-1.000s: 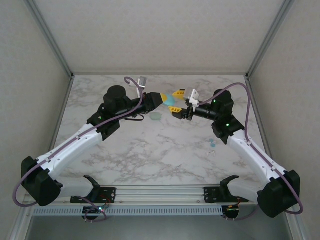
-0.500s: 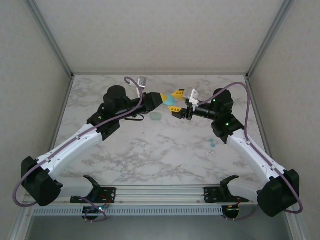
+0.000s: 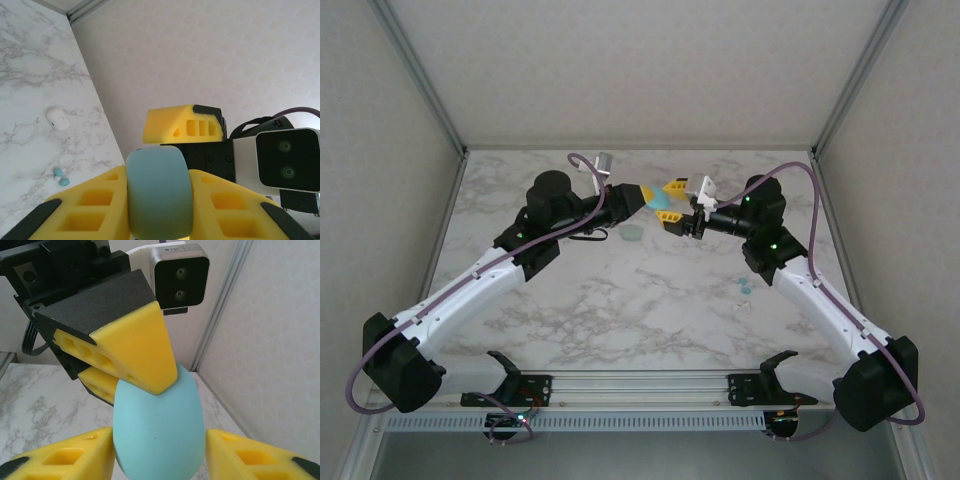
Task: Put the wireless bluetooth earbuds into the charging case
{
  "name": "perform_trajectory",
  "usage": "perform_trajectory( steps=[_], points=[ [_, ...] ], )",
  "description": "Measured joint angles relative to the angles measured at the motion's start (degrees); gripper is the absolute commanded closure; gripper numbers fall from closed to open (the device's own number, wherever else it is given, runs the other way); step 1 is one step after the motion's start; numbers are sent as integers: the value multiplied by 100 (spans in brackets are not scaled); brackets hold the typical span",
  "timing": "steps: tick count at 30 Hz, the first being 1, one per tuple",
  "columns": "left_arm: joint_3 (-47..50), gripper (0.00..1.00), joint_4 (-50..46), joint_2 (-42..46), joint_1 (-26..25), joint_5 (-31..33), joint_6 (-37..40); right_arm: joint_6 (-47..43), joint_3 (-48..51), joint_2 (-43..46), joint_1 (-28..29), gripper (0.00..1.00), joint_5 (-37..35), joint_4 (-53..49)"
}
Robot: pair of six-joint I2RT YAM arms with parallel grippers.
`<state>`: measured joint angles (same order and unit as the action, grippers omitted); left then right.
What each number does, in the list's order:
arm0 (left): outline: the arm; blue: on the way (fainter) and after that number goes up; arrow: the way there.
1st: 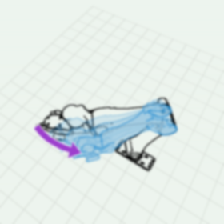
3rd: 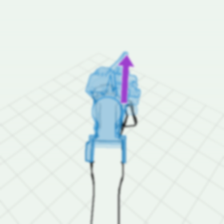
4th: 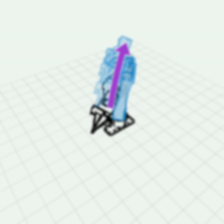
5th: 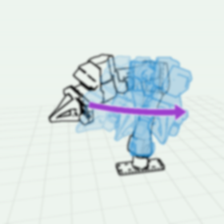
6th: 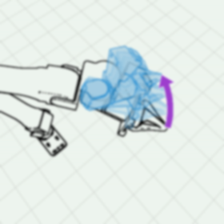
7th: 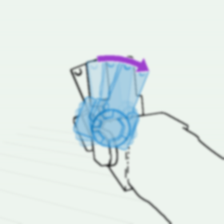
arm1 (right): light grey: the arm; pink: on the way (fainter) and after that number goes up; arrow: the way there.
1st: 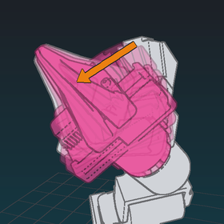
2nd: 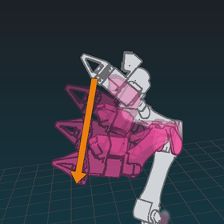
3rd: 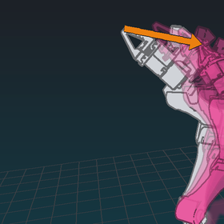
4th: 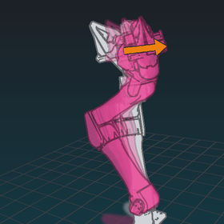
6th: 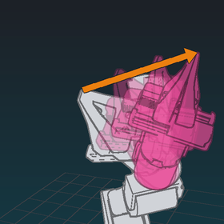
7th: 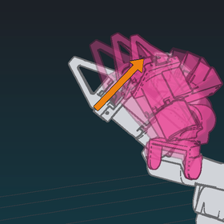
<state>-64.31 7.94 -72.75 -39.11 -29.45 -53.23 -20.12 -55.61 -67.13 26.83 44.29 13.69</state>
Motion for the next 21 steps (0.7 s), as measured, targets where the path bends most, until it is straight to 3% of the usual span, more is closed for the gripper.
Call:
perform_trajectory(
  steps=[4,6,9,12,16,21],
  points=[
    [0,79,0,0,17,-2,0,-4,-59,-20,4,56,17,-98],
    [0,69,9,0,24,-2,4,-2,-90,-33,4,58,22,-133],
    [0,43,-15,0,20,-7,107,20,-173,-63,4,62,52,-262],
    [-9,28,-190,26,15,-4,356,46,-411,-181,4,63,120,-575],
    [-175,16,-968,140,17,229,1217,46,-813,-374,4,63,407,-1235],
    [-273,13,-1725,610,118,621,3023,13,-1438,-717,-13,64,896,-2280]
  ],
)
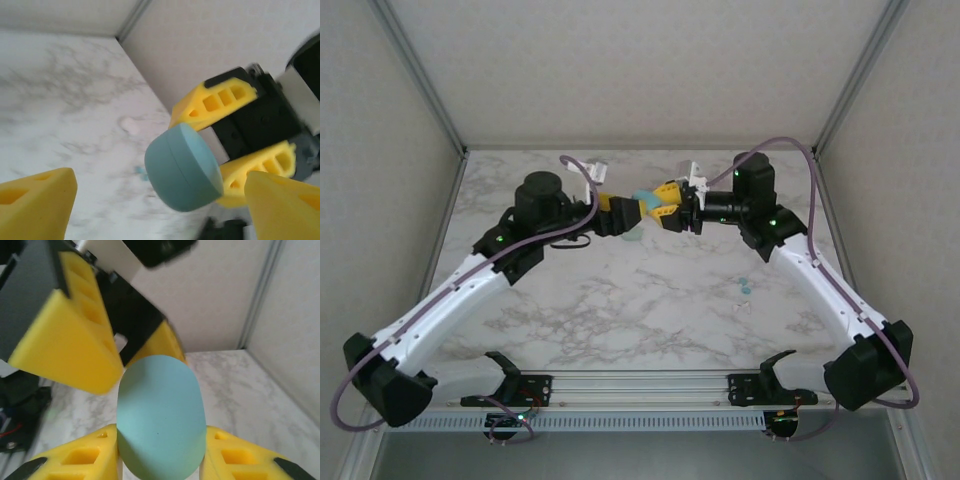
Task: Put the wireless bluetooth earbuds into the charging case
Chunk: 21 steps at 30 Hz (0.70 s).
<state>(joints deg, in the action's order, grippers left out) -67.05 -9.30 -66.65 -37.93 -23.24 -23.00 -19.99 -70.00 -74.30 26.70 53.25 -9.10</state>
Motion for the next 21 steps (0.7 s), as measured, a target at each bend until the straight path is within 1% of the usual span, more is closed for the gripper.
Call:
perform_trajectory(
  steps=[3,5,7,10,14,18,21],
  points=[
    [479,15,238,612,125,-44,1401,-92,-330,-210,-11,65,304,-621],
    [881,19,409,933,229,-208,2236,-184,-481,-315,-20,65,507,-944],
    [938,21,374,935,350,-476,2879,-258,-573,-374,-20,65,649,-1200],
    [841,22,269,599,452,-863,3528,-348,-656,-409,-20,64,780,-1462],
    [828,23,280,273,468,-1294,3816,-450,-691,-409,-20,64,850,-1606],
    [796,24,435,92,468,-1639,3807,-522,-693,-409,-20,63,848,-1679],
    [743,27,560,31,468,-1873,3755,-584,-693,-409,-20,64,833,-1711]
  ],
)
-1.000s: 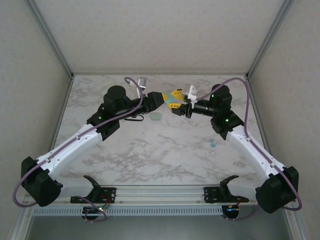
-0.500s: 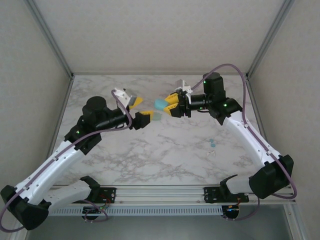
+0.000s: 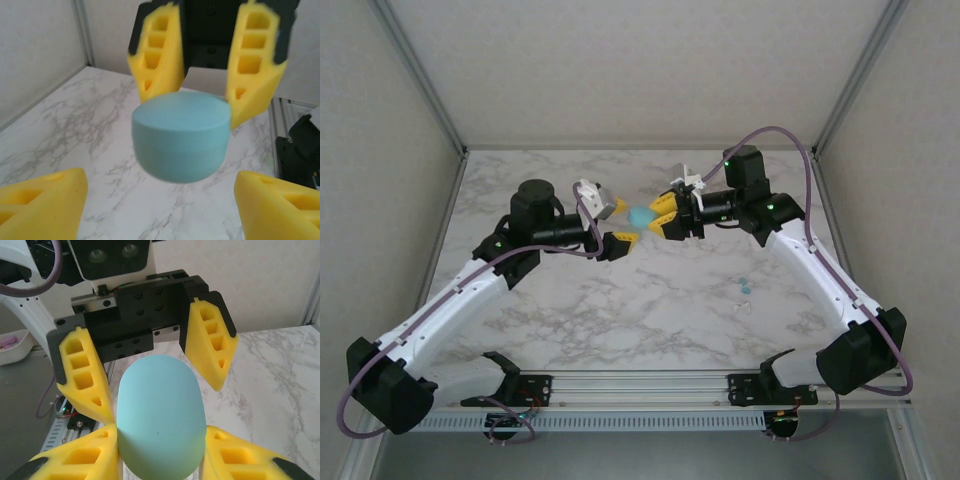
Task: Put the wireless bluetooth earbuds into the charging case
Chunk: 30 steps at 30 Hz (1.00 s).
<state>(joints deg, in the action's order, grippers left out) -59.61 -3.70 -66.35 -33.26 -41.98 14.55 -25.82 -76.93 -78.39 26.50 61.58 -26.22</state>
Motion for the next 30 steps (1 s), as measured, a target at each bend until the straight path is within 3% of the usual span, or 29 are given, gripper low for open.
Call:
perform_trajectory(
  steps=[16,30],
  points=[
    [-264,46,61,-289,-39,-564,-188,-125,0,7,33,63,7,146],
    [-437,51,26,-369,-57,-579,-256,-151,22,9,72,63,0,216]
  ],
)
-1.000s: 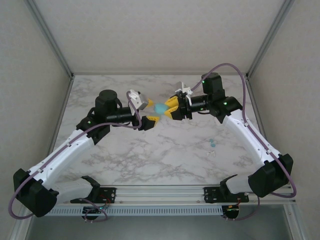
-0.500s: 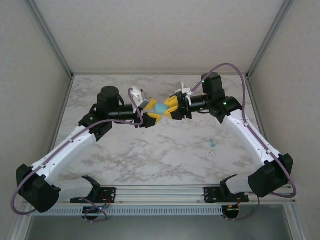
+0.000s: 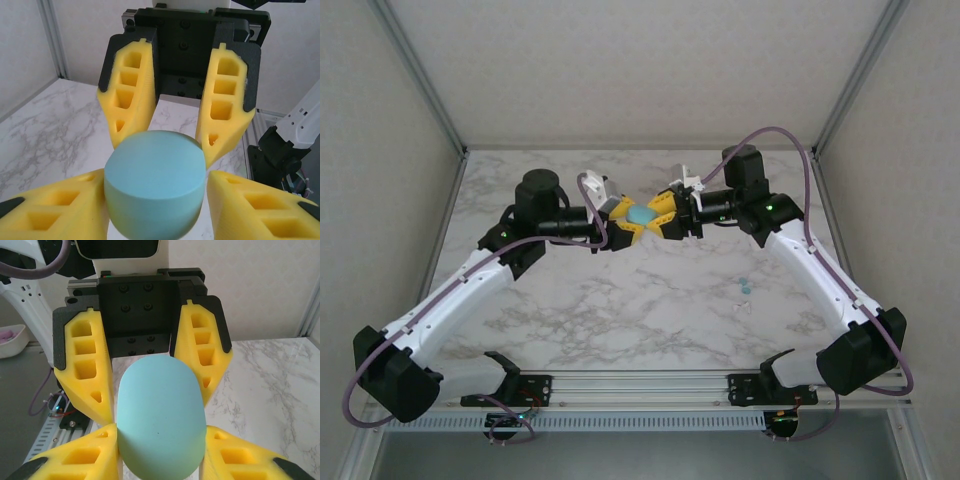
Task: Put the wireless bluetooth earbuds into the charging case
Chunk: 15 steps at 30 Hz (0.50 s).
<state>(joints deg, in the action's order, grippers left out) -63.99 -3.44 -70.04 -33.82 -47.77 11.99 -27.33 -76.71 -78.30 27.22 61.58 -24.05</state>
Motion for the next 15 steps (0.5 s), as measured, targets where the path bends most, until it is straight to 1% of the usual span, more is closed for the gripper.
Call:
perform_trajectory(
  steps=[2,3,4,5,8,10,13,15],
  points=[
    [-11,52,-17,-9,-4,2,0,-4,13,4,9,63,2,33],
    [-11,51,-26,-11,-9,2,0,0,22,9,9,63,2,48],
    [-22,46,-42,-15,-9,2,2,2,22,11,9,63,2,66],
    [-44,44,-74,-20,-9,0,2,4,22,13,9,63,0,96],
    [-76,44,-151,-20,-20,0,46,11,26,28,9,64,-9,195],
    [-101,45,-240,-20,-20,0,74,9,26,42,9,64,-24,221],
    [-122,52,-372,-24,-20,2,170,4,28,63,9,63,-24,225],
    [-122,52,-396,-26,-20,7,179,4,28,74,11,64,-20,221]
  ],
)
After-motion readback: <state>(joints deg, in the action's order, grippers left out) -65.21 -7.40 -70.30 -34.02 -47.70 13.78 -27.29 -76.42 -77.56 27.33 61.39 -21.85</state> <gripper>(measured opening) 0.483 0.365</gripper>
